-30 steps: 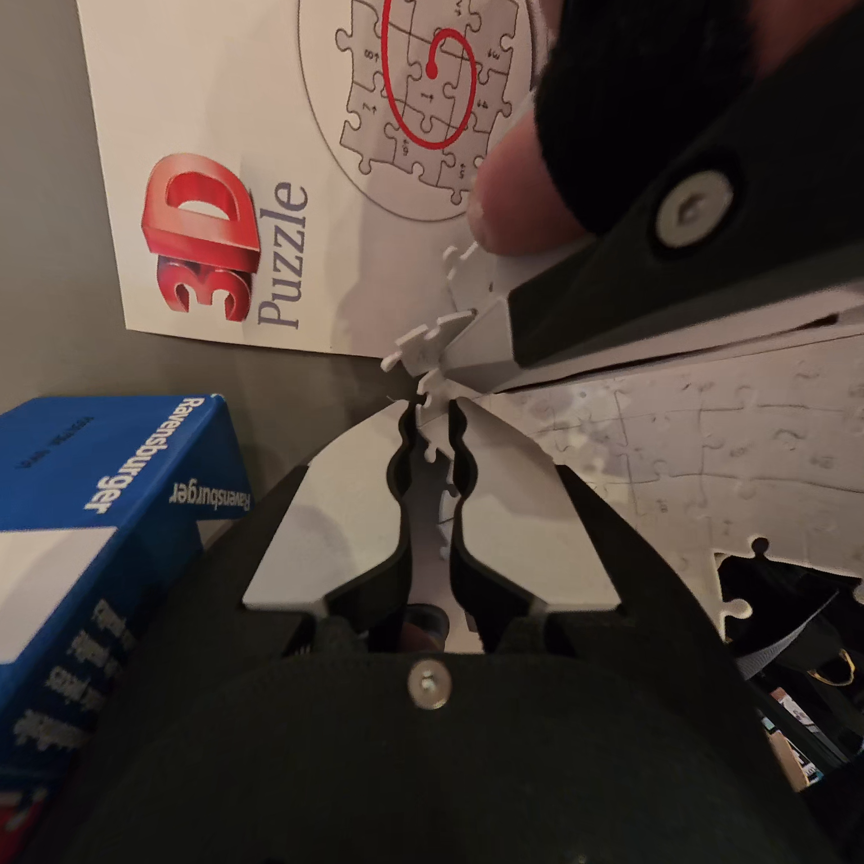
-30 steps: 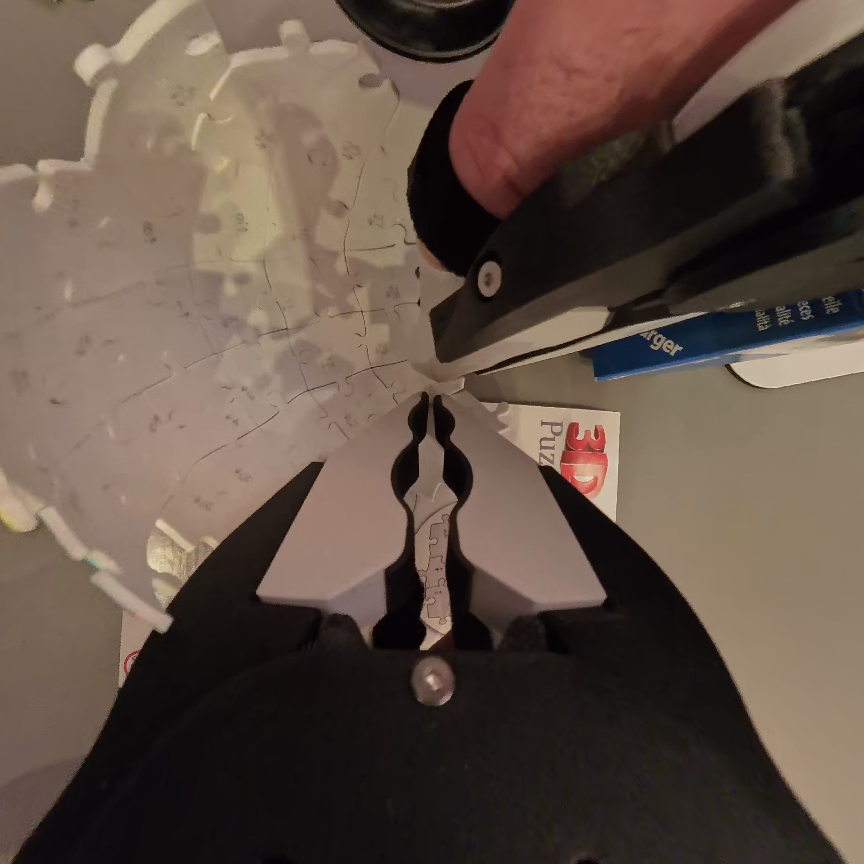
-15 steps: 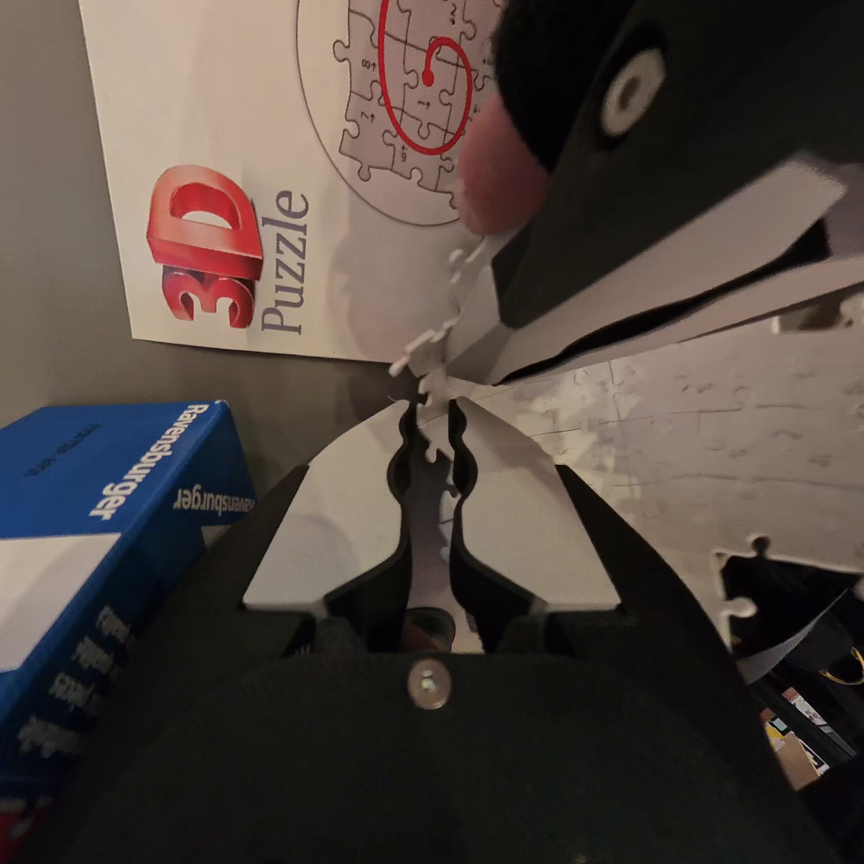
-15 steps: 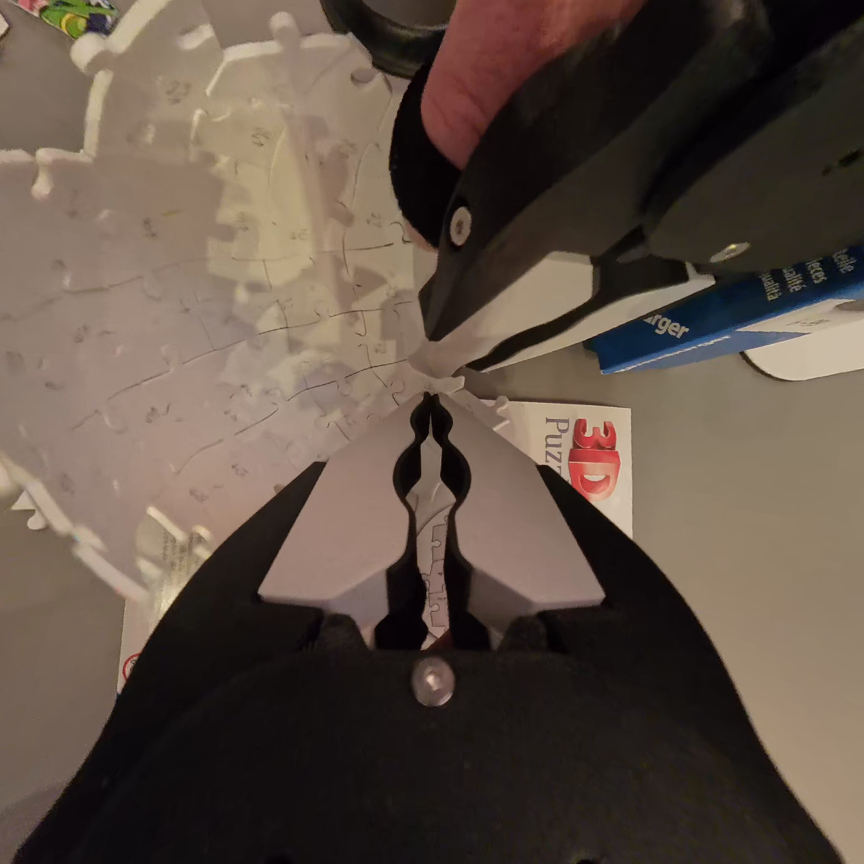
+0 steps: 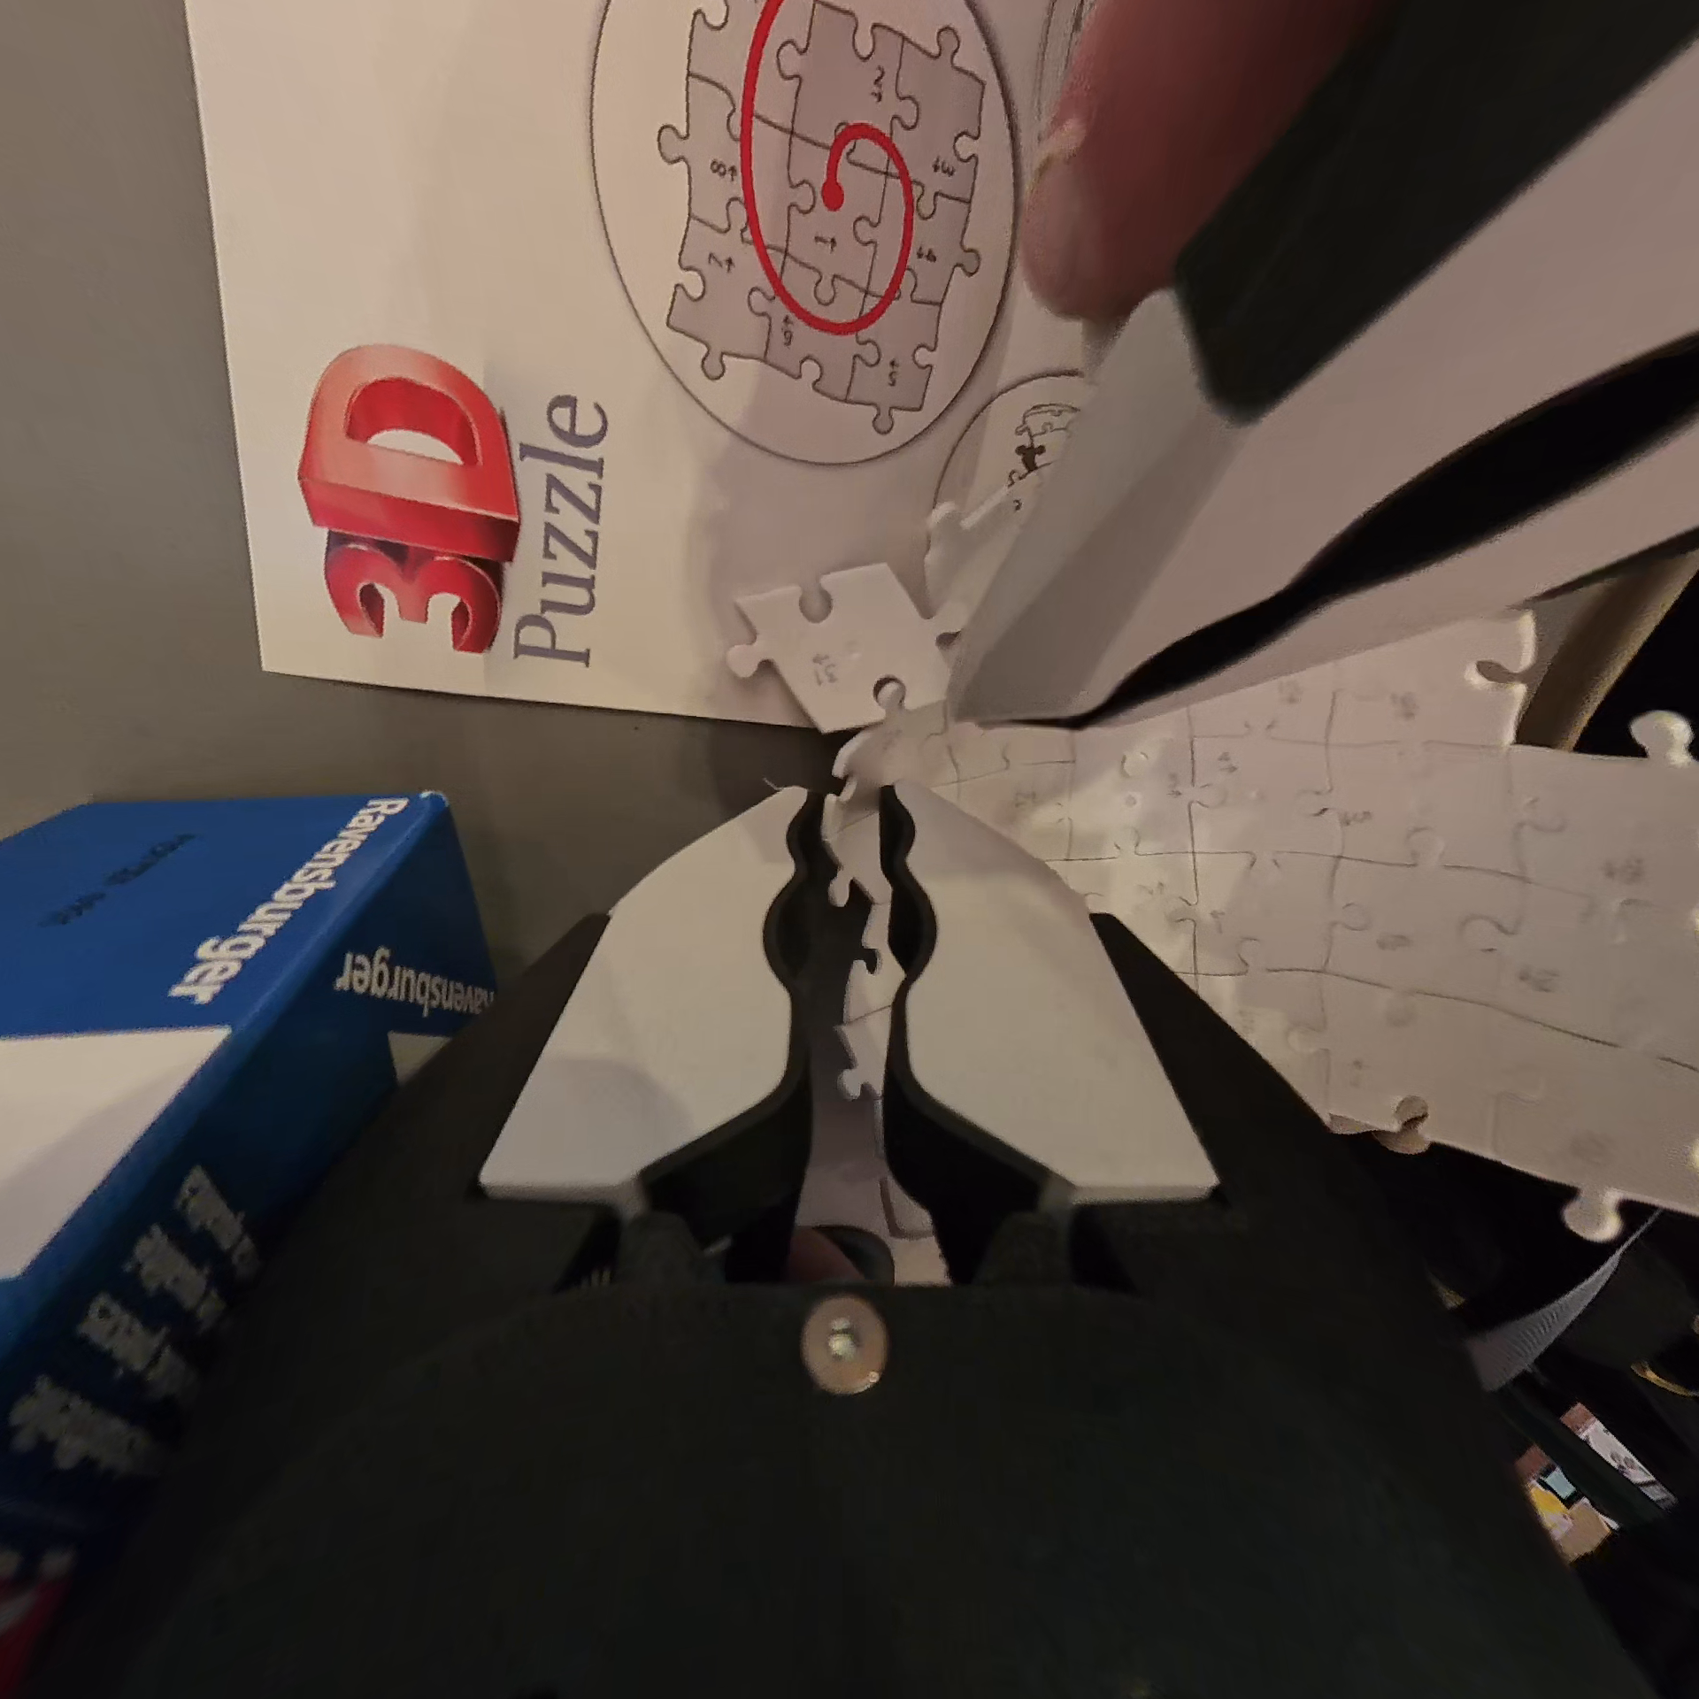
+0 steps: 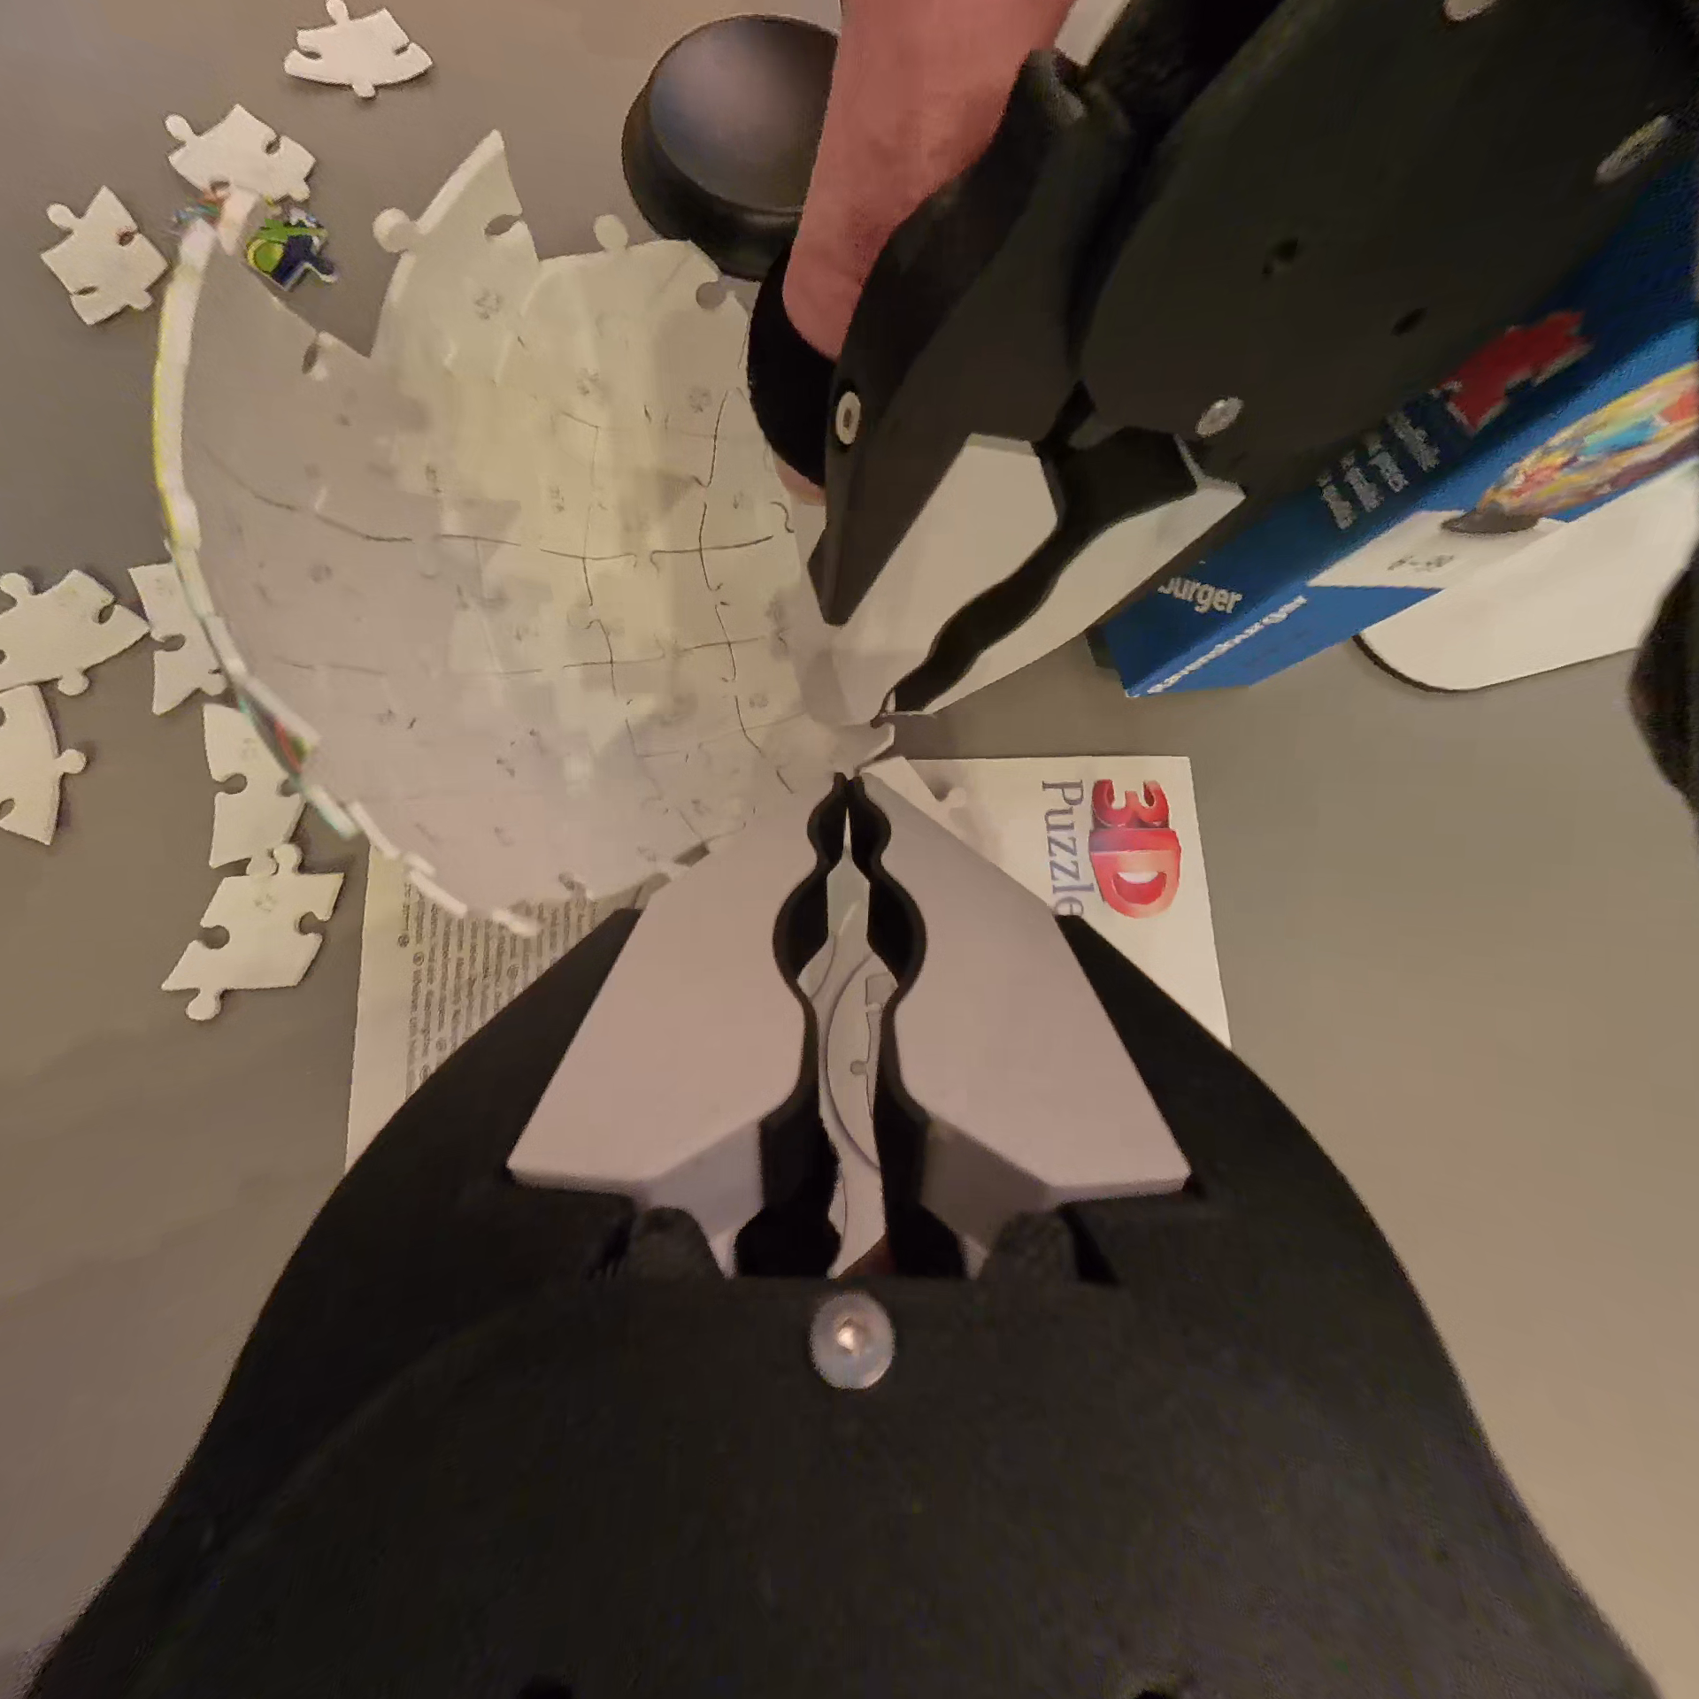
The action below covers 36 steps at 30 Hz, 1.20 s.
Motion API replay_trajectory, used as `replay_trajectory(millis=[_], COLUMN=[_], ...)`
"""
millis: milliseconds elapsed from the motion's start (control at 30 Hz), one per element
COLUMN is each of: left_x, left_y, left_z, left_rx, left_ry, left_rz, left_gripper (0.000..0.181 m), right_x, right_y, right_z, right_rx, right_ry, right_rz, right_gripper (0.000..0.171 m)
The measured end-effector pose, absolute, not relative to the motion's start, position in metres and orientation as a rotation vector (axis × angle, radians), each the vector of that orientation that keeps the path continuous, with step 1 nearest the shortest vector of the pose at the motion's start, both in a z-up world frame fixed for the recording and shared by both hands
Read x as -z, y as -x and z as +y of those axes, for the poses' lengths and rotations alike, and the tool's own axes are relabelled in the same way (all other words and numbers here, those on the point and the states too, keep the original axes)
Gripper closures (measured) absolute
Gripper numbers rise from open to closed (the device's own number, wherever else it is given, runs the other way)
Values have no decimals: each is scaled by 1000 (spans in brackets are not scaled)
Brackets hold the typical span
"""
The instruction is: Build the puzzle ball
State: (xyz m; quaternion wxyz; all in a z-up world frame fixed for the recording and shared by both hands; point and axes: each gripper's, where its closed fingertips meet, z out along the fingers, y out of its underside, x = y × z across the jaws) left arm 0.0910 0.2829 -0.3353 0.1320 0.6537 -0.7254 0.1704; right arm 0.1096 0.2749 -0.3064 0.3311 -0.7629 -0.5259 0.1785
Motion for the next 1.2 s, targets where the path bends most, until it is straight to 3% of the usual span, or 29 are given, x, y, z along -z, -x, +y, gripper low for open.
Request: replay_trajectory(millis=[567,1200], left_x=[335,335], left_y=[-93,-99], left_z=[284,293], left_rx=[-446,-453], left_ry=[-1857,-1941], left_rz=[-2125,-2092], left_gripper=[169,172], right_x=[330,334], right_y=[-108,-109], right_z=[273,271], right_rx=[-418,-740], right_ry=[2057,2302], right_rz=[-1531,-1374], right_gripper=[171,171])
